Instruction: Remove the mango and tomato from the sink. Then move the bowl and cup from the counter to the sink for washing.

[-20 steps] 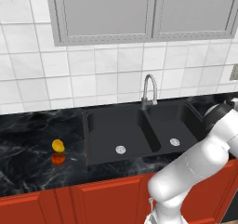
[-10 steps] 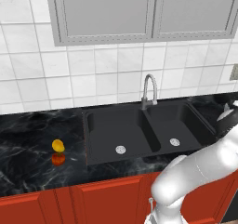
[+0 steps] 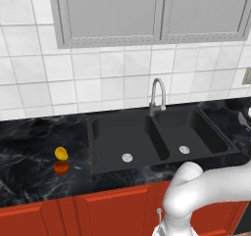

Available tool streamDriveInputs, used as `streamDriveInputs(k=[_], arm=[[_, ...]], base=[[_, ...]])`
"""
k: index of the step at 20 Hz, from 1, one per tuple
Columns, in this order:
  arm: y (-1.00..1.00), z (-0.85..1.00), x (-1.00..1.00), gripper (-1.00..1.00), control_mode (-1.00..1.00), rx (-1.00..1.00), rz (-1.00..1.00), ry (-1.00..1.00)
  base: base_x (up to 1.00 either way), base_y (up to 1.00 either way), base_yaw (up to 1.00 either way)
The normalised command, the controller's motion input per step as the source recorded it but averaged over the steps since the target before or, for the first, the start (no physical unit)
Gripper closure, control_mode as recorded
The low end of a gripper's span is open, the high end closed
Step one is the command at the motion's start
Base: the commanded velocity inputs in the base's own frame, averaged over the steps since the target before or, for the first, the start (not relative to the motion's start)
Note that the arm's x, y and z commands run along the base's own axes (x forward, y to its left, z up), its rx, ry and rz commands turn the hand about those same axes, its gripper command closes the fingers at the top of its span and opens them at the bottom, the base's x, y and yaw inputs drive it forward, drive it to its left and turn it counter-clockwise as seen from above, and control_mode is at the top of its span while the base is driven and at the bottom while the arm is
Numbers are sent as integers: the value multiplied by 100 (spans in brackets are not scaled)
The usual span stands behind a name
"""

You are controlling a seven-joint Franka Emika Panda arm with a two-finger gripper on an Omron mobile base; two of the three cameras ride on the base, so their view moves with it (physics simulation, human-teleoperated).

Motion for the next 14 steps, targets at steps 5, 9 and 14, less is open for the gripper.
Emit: streamDriveInputs(k=[5, 9, 14], arm=[[-16, -19, 16, -100, -100, 0, 0, 9], [-19, -17, 15, -100, -100, 0, 0, 2], [-20, -16, 14, -100, -100, 0, 0, 0]], base=[[0, 0, 0], [0, 0, 0], [0, 0, 0]])
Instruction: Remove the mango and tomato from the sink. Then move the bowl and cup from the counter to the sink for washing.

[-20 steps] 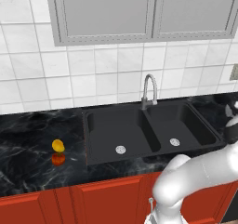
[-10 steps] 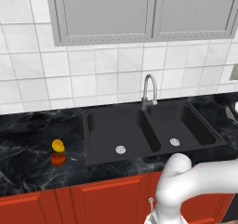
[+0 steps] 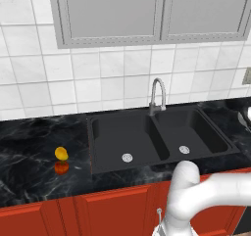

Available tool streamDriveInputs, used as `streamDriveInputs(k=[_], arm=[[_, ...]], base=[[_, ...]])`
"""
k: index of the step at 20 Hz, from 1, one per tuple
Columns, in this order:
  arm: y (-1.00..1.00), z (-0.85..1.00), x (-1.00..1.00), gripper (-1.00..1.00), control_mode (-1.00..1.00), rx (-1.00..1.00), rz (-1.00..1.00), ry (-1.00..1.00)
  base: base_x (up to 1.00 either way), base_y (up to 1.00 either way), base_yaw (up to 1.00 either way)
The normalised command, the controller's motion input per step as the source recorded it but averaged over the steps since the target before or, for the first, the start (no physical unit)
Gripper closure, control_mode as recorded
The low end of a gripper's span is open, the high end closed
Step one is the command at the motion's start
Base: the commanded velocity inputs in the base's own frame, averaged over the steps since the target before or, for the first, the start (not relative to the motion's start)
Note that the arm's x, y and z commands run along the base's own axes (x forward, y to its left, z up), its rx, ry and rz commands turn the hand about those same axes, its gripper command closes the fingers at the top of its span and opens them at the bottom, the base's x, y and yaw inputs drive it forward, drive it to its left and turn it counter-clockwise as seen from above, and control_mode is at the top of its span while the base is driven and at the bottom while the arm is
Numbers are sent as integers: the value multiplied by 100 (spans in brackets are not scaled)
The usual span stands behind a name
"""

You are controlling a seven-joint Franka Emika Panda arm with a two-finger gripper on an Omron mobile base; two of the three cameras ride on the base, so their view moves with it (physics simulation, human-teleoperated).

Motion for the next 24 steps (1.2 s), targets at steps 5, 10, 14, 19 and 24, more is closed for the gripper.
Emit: streamDriveInputs(k=[5, 10, 14, 19, 24], arm=[[-22, -16, 15, -100, -100, 0, 0, 0], [-14, -15, 9, -100, -100, 1, 0, 0], [-3, -15, 6, 100, -100, 2, 0, 0], [-1, -11, 4, 100, -100, 4, 0, 0], [1, -3, -2, 100, -100, 7, 0, 0]], base=[[0, 0, 0], [0, 0, 0], [0, 0, 0], [0, 0, 0], [0, 0, 0]])
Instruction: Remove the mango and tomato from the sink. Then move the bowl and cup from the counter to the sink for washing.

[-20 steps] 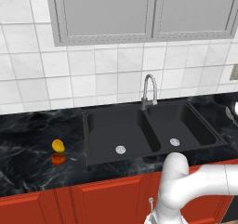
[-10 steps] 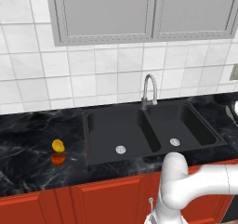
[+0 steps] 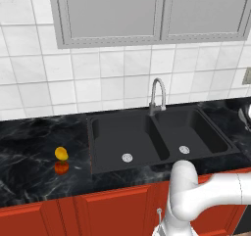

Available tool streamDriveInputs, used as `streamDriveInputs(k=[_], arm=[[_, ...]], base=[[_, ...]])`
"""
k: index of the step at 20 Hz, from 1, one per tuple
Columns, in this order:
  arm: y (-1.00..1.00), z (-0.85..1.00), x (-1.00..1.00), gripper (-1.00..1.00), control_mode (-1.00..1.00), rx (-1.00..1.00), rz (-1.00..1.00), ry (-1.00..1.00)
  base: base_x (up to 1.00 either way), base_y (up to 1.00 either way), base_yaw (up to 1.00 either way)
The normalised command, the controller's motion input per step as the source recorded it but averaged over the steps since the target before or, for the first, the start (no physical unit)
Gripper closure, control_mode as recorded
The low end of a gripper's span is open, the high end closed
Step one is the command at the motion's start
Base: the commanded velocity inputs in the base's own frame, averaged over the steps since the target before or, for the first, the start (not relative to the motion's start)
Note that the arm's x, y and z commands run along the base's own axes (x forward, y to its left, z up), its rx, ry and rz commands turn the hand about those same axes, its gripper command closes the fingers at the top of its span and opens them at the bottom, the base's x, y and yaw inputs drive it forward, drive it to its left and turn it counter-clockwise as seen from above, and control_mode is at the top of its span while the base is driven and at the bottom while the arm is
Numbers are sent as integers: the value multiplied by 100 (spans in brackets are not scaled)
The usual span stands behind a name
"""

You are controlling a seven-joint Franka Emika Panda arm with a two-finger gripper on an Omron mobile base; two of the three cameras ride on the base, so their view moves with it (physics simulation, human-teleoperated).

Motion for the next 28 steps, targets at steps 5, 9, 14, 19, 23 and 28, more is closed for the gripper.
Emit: streamDriveInputs(k=[5, 9, 14, 19, 23, 28], arm=[[10, 9, -10, 100, -100, 4, 3, 0], [18, 20, -3, 100, -100, 0, 9, -2], [20, 25, -7, 100, -100, 0, 12, -5], [24, 27, -11, 100, -100, 0, 13, -5], [25, 29, -13, 100, -100, 0, 13, -6], [31, 27, -13, 100, -100, -1, 14, 0]], base=[[0, 0, 0], [0, 0, 0], [0, 0, 0], [0, 0, 0], [0, 0, 0], [0, 0, 0]])
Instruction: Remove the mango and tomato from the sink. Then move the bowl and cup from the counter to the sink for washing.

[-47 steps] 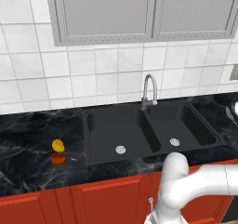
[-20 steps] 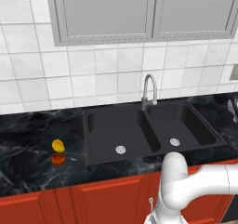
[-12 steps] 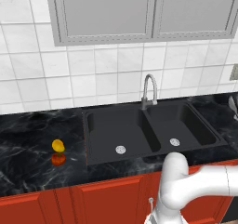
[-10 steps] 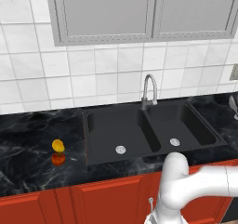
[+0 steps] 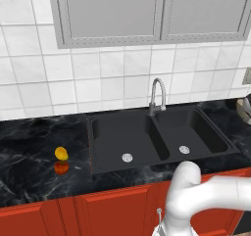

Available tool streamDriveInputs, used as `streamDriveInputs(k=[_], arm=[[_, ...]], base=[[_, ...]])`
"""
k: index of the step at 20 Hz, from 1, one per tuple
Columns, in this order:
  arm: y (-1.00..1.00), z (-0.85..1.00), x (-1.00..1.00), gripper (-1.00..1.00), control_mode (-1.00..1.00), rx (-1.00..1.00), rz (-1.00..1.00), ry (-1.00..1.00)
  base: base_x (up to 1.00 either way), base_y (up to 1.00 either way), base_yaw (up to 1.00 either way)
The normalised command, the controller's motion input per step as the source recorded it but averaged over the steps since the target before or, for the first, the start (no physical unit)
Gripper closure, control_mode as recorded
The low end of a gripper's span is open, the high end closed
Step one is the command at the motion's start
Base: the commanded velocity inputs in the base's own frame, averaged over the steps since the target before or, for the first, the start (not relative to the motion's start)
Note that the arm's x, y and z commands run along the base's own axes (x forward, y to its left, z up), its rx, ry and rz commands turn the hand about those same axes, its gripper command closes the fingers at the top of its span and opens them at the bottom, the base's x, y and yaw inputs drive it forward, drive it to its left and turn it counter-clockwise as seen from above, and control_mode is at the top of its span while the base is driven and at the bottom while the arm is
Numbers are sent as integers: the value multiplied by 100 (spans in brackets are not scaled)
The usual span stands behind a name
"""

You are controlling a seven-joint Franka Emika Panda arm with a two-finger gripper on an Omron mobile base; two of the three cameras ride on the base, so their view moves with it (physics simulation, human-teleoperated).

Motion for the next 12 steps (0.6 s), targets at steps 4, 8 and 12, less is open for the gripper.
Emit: streamDriveInputs(k=[4, 8, 12], arm=[[30, 28, -15, 100, -100, -3, 15, -1], [27, 25, -18, 100, -100, -4, 15, -5], [26, 25, -18, 100, -100, -5, 17, 0]], base=[[0, 0, 0], [0, 0, 0], [0, 0, 0]])
